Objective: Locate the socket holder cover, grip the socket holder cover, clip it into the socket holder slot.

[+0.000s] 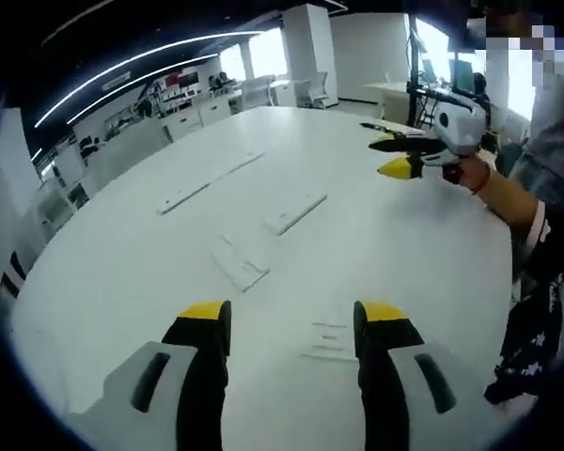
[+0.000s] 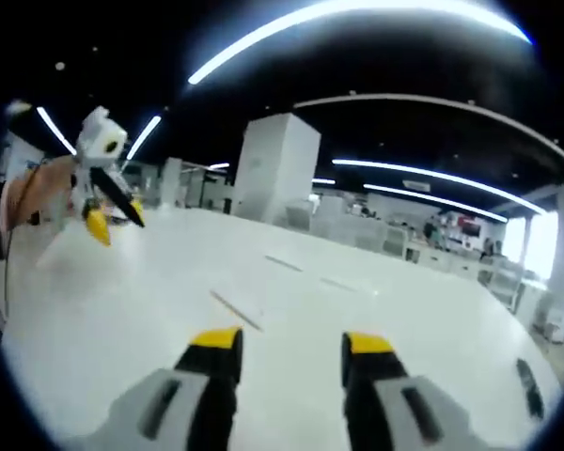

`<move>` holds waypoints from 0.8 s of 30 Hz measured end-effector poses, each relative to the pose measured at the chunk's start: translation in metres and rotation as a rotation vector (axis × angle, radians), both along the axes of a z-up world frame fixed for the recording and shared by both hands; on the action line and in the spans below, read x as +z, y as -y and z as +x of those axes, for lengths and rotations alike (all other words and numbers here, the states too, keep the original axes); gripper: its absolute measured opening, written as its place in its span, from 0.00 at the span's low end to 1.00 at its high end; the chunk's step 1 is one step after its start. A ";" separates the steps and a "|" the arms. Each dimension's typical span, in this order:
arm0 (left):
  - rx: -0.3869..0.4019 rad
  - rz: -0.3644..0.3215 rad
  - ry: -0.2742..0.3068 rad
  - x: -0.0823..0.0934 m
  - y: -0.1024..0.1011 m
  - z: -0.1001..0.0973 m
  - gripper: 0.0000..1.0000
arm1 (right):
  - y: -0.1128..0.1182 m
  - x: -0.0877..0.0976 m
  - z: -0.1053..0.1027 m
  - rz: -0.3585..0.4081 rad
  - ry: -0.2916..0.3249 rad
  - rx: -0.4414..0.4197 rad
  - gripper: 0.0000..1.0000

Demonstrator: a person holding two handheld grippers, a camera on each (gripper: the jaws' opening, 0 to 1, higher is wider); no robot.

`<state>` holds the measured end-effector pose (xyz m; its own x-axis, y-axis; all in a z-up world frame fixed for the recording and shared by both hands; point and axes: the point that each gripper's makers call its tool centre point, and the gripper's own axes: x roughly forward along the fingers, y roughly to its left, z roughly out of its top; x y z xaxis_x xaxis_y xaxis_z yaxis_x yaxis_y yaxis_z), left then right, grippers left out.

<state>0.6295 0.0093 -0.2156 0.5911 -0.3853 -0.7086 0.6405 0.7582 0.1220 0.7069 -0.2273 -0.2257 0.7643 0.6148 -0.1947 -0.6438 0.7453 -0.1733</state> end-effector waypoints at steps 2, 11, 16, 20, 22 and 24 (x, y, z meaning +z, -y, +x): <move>0.028 0.039 -0.060 -0.010 0.002 0.001 0.53 | 0.001 -0.004 0.000 -0.011 -0.009 -0.006 0.43; 0.090 0.175 -0.198 -0.033 0.007 0.004 0.54 | 0.000 -0.008 -0.003 -0.034 -0.018 -0.009 0.43; 0.123 0.260 -0.254 -0.043 0.003 0.002 0.53 | 0.000 -0.008 -0.004 -0.040 -0.020 -0.007 0.43; 0.139 0.279 -0.296 -0.050 0.003 -0.001 0.53 | 0.001 -0.006 -0.004 -0.039 -0.021 -0.011 0.43; 0.149 0.284 -0.308 -0.053 0.003 -0.001 0.52 | 0.001 -0.005 -0.003 -0.039 -0.019 -0.015 0.43; 0.161 0.289 -0.330 -0.056 0.003 -0.003 0.52 | 0.002 -0.005 -0.003 -0.042 -0.018 -0.018 0.43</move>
